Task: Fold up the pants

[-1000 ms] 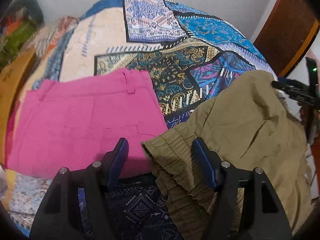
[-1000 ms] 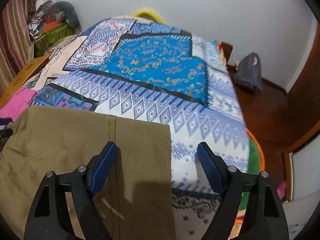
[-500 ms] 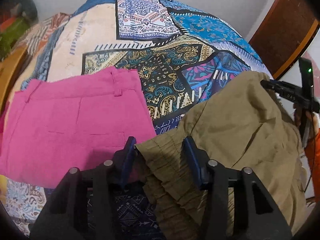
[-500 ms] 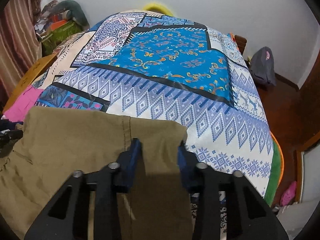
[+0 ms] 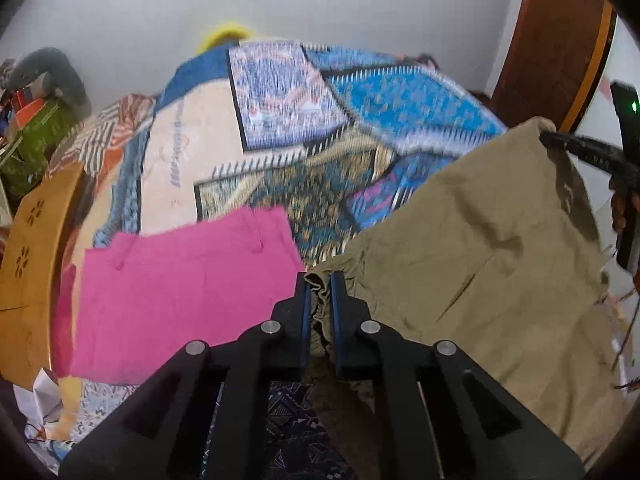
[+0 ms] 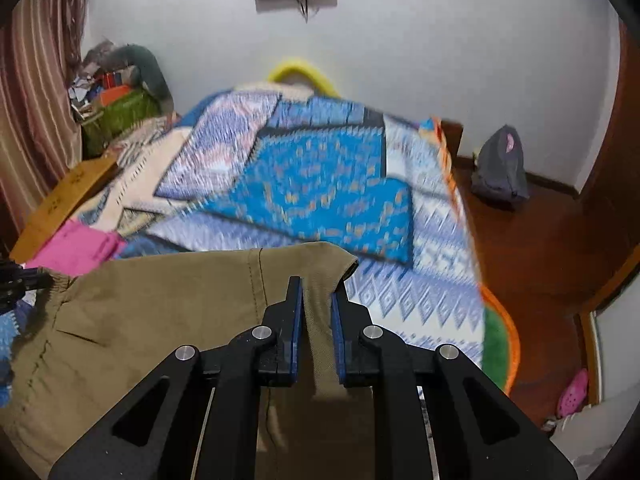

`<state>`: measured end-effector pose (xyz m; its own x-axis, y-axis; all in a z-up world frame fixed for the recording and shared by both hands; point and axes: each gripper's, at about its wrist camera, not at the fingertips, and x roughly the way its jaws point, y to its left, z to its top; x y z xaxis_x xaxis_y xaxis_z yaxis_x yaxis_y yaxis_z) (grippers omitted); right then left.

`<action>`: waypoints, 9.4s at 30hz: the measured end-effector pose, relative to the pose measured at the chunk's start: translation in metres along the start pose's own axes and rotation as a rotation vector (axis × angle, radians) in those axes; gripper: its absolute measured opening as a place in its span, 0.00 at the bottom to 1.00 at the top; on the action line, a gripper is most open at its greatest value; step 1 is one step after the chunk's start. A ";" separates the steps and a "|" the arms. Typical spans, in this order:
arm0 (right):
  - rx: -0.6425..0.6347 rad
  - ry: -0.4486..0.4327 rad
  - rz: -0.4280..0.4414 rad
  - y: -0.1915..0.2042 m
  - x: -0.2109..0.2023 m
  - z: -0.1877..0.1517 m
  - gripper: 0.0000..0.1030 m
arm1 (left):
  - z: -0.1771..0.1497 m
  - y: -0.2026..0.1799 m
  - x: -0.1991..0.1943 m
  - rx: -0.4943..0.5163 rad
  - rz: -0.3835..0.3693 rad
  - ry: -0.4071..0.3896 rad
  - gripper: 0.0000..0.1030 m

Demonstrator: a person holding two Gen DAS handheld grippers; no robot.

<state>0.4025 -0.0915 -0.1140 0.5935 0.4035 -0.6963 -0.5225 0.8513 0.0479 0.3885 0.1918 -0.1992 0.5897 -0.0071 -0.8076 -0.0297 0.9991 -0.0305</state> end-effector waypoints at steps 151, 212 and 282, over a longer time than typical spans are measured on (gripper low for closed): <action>0.076 0.075 0.106 0.022 -0.098 -0.102 0.34 | -0.060 -0.118 -0.089 0.104 -0.083 0.031 0.10; 0.161 0.118 -0.005 -0.021 -0.064 -0.123 0.36 | -0.047 -0.096 -0.044 0.036 0.085 0.072 0.52; -0.023 0.201 0.235 0.101 -0.049 -0.118 0.27 | -0.078 -0.135 -0.064 0.199 0.038 0.073 0.73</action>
<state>0.2486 -0.0651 -0.1597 0.3227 0.5118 -0.7962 -0.6462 0.7338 0.2098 0.2915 0.0540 -0.1894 0.5312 0.0346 -0.8465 0.1139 0.9872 0.1118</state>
